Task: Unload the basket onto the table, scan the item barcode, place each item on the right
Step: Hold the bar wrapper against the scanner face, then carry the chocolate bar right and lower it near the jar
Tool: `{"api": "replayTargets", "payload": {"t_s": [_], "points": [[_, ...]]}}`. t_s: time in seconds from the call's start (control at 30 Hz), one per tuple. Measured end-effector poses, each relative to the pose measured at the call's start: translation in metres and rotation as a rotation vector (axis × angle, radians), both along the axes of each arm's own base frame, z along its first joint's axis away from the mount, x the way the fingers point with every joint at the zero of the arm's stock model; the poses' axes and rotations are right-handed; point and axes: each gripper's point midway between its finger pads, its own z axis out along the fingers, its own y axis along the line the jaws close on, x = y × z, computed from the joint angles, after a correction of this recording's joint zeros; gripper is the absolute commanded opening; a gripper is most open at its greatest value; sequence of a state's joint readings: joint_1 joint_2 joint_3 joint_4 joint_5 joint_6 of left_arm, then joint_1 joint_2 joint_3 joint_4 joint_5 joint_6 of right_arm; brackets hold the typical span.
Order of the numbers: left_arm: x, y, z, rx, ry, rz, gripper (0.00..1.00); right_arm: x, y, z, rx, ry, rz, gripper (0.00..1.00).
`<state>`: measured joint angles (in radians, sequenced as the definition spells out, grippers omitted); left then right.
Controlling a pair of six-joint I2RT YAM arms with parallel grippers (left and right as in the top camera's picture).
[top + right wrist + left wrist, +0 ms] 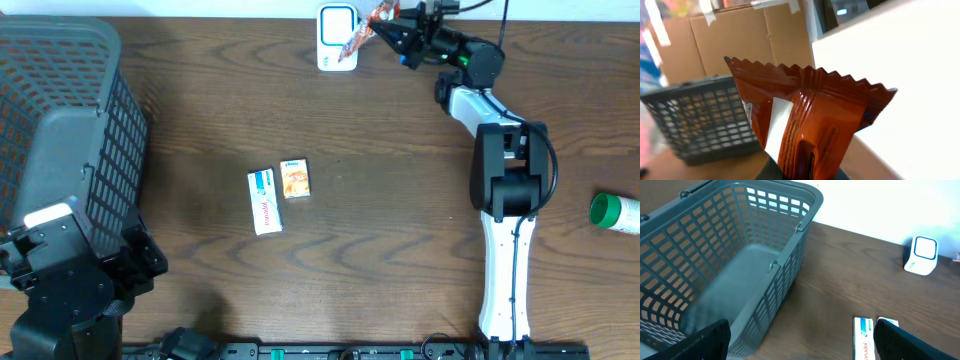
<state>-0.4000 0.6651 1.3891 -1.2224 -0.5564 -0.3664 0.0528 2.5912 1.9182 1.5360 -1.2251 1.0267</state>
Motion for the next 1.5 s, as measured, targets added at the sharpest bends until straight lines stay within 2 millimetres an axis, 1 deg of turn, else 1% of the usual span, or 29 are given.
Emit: {"api": "replayTargets", "payload": {"t_s": [0.1,0.27,0.43,0.47,0.57,0.63,0.7,0.83,0.87,0.93,1.03,1.13,1.2,1.27,1.4,1.5], "points": [[0.000,0.000,0.000,0.000,0.000,0.000,0.91,0.005,-0.026,-0.004,-0.007,0.103,0.000,0.01],[0.000,0.000,0.000,0.000,0.000,0.000,0.91,0.016,-0.084,-0.009,-0.003,0.231,-0.053,0.02],[0.000,0.000,0.000,0.000,0.000,0.000,0.91,0.020,-0.138,-0.014,0.001,0.322,-0.109,0.01],[0.000,0.000,0.000,0.000,0.000,0.000,0.91,0.020,-0.142,-0.015,0.000,0.328,-0.113,0.02],[0.000,0.000,0.000,0.000,0.000,0.000,0.91,0.017,-0.176,-0.025,-0.028,0.406,-0.132,0.02],[0.000,0.000,0.000,0.000,0.000,0.000,0.91,0.011,-0.199,-0.031,-0.055,0.433,-0.147,0.01],[0.000,0.000,0.000,0.000,0.000,0.000,0.91,0.005,-0.228,-0.035,-0.067,0.475,-0.174,0.01],[0.000,0.000,0.000,0.000,0.000,0.000,0.92,-0.003,-0.272,-0.040,-0.053,0.555,-0.226,0.01],[0.000,0.000,0.000,0.000,0.000,0.000,0.91,-0.005,-0.281,-0.040,-0.047,0.573,-0.238,0.01],[0.000,0.000,0.000,0.000,0.000,0.000,0.91,-0.008,-0.292,-0.038,-0.035,0.596,-0.253,0.01],[0.000,0.000,0.000,0.000,0.000,0.000,0.91,-0.011,-0.299,-0.031,-0.017,0.632,-0.260,0.01],[0.000,0.000,0.000,0.000,0.000,0.000,0.91,-0.015,-0.306,-0.020,0.004,0.669,-0.267,0.01],[0.000,0.000,0.000,0.000,0.000,0.000,0.91,-0.018,-0.316,-0.014,0.017,0.687,-0.281,0.01],[0.000,0.000,0.000,0.000,0.000,0.000,0.91,-0.021,-0.332,-0.012,0.044,0.726,-0.302,0.01],[0.000,0.000,0.000,0.000,0.000,0.000,0.91,-0.031,-0.378,-0.016,0.118,0.816,-0.363,0.01],[0.000,0.000,0.000,0.000,0.000,0.000,0.91,-0.040,-0.410,-0.023,0.181,0.886,-0.402,0.01]]}}
